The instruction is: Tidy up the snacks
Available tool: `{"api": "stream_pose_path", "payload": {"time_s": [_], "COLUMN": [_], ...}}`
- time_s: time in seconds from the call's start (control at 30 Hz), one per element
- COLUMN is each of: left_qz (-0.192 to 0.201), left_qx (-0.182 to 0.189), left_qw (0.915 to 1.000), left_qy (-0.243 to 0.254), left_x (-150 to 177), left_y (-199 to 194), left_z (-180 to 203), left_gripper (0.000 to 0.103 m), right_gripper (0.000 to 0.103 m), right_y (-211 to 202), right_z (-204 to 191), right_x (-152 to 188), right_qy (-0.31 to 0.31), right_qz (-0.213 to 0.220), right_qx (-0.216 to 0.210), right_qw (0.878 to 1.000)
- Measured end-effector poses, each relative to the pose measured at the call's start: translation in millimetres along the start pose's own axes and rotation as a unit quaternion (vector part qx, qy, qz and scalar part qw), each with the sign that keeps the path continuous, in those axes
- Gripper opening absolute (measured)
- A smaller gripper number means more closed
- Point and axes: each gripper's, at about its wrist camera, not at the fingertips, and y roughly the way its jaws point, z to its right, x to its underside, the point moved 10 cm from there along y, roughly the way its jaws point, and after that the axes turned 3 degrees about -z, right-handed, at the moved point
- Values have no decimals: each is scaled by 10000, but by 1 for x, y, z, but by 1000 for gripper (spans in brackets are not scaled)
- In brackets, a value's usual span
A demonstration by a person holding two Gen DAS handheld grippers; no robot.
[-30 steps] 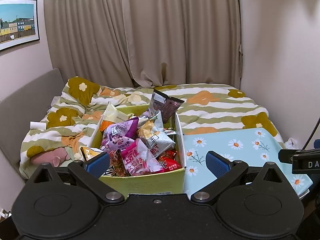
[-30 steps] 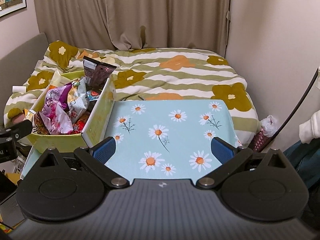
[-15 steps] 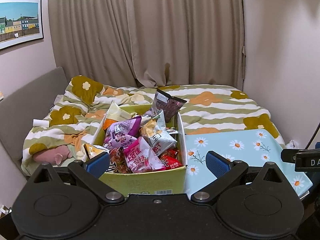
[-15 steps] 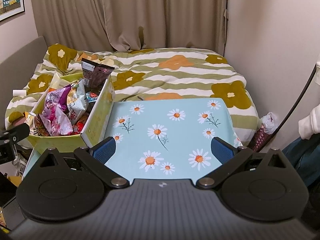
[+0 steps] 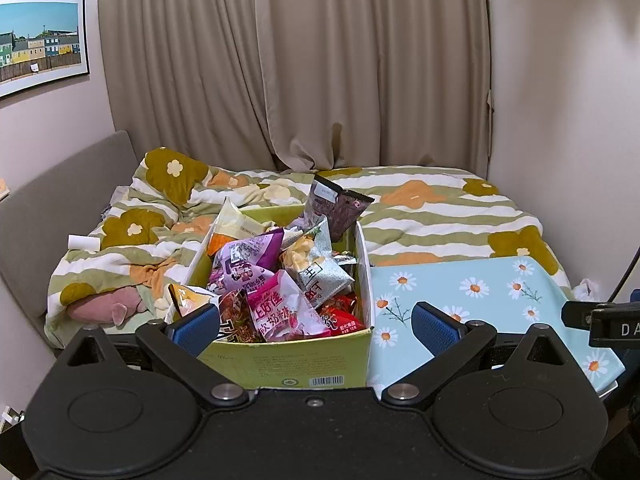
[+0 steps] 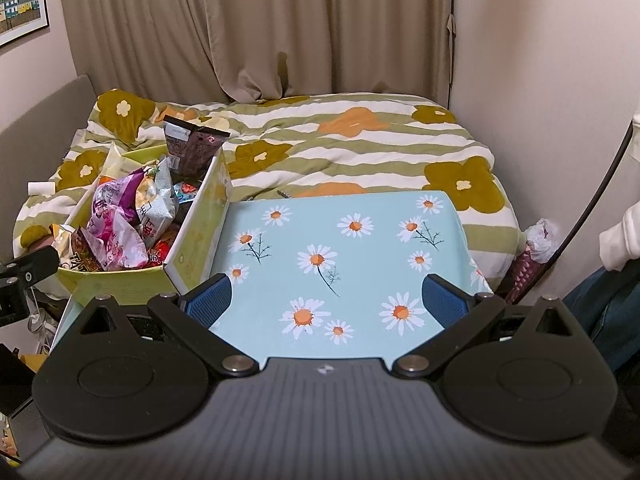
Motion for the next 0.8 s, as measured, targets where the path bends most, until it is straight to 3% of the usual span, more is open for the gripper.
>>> {"api": "stream_pose_path", "payload": {"time_s": [0.6, 0.8], "left_qz": [-44, -27], "left_qx": [26, -129], "left_qw": [9998, 9996], "left_qy": [-168, -233], "left_x": [-5, -7], "left_y": [3, 4], "left_z": [8, 8], "left_gripper": [103, 103], "right_gripper": [103, 103], "right_y": [7, 14], "right_z": [2, 4], "right_x": [0, -6], "right_qy": [41, 26], "right_qz": [-10, -11], "right_qx": [-39, -119], "right_qw": [10000, 9999]}}
